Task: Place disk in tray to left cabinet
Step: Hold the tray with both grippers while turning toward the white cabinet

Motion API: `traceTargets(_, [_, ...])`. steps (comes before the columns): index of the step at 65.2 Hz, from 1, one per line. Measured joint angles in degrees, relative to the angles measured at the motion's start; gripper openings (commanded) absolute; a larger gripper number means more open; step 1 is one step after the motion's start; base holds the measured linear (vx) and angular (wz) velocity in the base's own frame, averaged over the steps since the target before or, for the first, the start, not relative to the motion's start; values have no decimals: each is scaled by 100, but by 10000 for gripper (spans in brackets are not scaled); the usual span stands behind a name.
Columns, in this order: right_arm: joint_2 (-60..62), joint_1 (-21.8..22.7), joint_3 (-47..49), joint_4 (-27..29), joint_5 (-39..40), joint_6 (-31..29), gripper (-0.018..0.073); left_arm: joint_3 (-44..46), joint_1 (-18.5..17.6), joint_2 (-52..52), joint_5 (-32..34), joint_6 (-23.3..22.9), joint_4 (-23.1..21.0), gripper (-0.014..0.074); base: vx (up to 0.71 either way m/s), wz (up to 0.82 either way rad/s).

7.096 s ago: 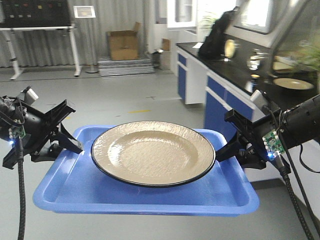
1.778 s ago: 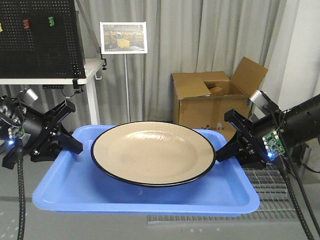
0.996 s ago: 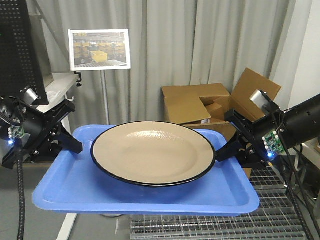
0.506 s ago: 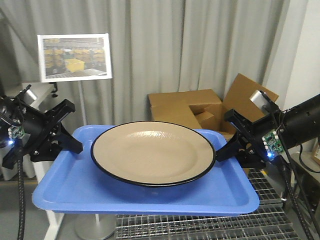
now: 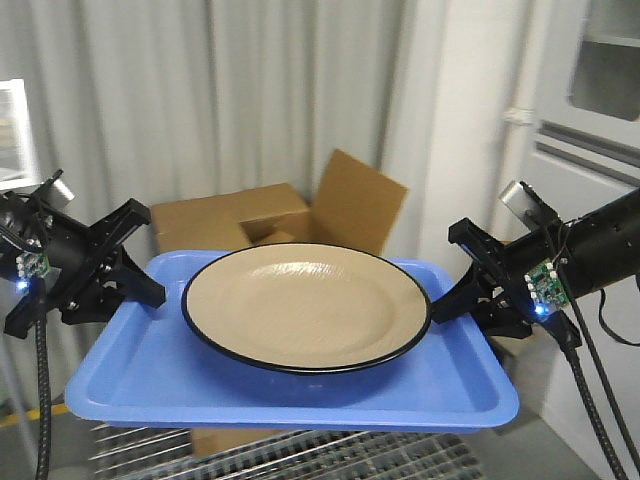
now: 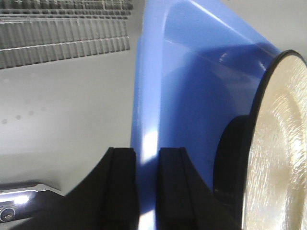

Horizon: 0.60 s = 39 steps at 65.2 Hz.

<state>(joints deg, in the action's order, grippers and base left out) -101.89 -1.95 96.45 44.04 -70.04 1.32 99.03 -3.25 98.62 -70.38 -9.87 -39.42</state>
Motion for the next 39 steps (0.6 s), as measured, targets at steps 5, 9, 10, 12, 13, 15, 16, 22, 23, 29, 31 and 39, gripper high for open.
traceTargets(5, [0,0,0,0,0,0,-6,0,0,0,0,0,0,-4,11,-59])
traceTargets(9, [0,0,0,0,0,0,-6,0,0,0,0,0,0,-4,11,-60])
traceTargets(10, [0,0,0,0,0,0,-6,0,0,0,0,0,0,-4,11,-61])
traceTargets(12, [0,0,0,0,0,0,-6,0,0,0,0,0,0,-4,11,-61])
traceTargets(13, [0,0,0,0,0,0,-6,0,0,0,0,0,0,-4,11,-61])
traceTargets(15, [0,0,0,0,0,0,-6,0,0,0,0,0,0,-4,11,-61])
traceTargets(16, [0,0,0,0,0,0,-6,0,0,0,0,0,0,-4,11,-61])
traceTargets(22, [0,0,0,0,0,0,-6,0,0,0,0,0,0,-4,11,-60])
traceTargets(23, [0,0,0,0,0,0,-6,0,0,0,0,0,0,-4,10,-57])
traceTargets(29, [0,0,0,0,0,0,-6,0,0,0,0,0,0,-4,10,-56])
traceTargets(31, [0,0,0,0,0,0,-6,0,0,0,0,0,0,-4,10,-54])
traceTargets(39, [0,0,0,0,0,0,-6,0,0,0,0,0,0,-4,10,-53])
